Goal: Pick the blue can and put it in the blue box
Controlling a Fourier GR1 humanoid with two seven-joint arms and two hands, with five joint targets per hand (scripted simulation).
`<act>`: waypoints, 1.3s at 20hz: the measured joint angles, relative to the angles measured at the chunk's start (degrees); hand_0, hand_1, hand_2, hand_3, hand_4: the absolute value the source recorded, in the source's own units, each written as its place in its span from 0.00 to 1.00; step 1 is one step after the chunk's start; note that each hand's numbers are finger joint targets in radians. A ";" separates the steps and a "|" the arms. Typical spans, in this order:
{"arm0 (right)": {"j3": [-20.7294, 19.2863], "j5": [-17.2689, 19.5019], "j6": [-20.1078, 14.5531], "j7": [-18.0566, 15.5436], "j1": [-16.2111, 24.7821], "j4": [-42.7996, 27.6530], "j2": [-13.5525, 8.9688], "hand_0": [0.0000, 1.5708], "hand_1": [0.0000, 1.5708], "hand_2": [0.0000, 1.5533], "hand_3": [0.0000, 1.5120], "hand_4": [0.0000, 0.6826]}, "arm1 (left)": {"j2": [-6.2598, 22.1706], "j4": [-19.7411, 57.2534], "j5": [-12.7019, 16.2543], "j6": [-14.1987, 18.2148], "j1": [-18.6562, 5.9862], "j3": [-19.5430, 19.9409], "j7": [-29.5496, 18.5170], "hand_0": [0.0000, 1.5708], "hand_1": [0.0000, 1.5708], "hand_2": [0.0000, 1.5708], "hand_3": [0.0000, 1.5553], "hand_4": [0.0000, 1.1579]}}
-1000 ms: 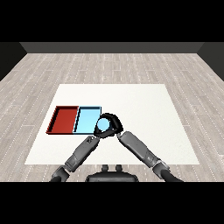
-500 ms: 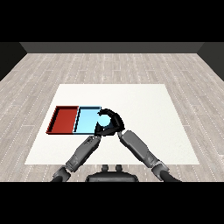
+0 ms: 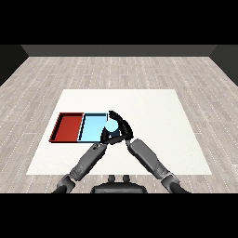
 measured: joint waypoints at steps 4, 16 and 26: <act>-2.43 0.65 1.91 3.14 2.27 -4.22 -0.26 0.00 0.00 0.00 0.00 0.00 | -0.06 -1.26 -1.63 -0.42 2.15 0.60 -0.37 1.00 1.00 1.00 0.97 0.98; -8.92 2.16 6.16 6.09 13.64 -20.21 -4.77 0.00 0.00 0.00 0.00 0.00 | 0.62 2.66 -4.81 -1.75 0.87 5.12 -1.68 1.00 1.00 1.00 0.96 0.97; -20.87 -4.06 11.05 3.64 25.31 -30.91 -11.42 0.00 0.00 0.00 0.00 0.00 | 5.16 2.84 -7.49 -2.16 -0.51 9.16 3.51 1.00 1.00 1.00 0.96 0.99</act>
